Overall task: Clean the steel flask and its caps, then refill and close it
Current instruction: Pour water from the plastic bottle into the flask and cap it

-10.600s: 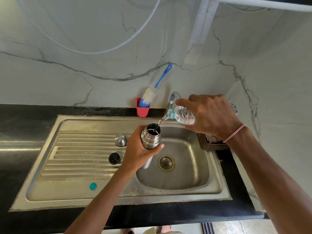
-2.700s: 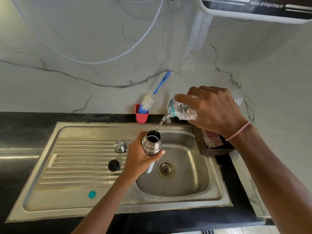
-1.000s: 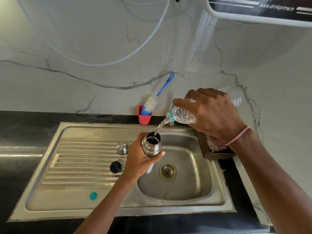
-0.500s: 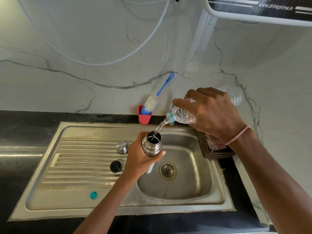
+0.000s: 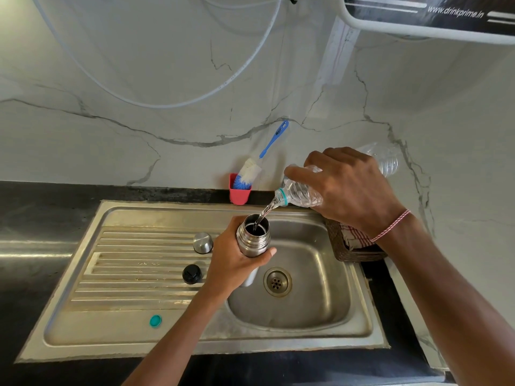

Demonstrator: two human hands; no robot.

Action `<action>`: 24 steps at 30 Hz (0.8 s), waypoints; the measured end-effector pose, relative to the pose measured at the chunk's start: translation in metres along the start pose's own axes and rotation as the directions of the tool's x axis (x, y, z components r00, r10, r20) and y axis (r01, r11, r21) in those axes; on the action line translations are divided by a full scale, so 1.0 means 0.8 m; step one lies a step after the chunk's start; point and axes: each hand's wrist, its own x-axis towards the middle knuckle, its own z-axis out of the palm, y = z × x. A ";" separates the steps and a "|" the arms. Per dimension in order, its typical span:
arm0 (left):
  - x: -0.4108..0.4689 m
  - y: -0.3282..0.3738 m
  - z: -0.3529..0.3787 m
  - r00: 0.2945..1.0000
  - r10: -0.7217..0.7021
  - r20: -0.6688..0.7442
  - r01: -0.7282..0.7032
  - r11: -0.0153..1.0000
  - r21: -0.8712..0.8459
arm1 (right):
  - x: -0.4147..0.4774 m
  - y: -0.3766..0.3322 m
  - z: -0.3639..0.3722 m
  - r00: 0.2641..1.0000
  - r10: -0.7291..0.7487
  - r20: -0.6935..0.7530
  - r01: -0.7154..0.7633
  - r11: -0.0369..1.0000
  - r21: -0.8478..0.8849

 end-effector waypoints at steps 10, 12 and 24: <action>-0.003 0.005 0.001 1.000 0.006 0.001 -0.006 1.000 -0.003 | 0.002 -0.013 0.008 0.999 -0.024 0.035 0.024 1.000 0.006; -0.004 0.006 0.000 1.000 0.000 0.003 0.000 1.000 -0.006 | 0.003 -0.017 0.009 0.998 -0.031 0.062 0.030 1.000 0.009; -0.006 0.006 -0.003 1.000 0.004 -0.006 -0.004 1.000 -0.001 | 0.009 -0.021 0.003 0.995 -0.056 0.083 0.057 0.998 -0.001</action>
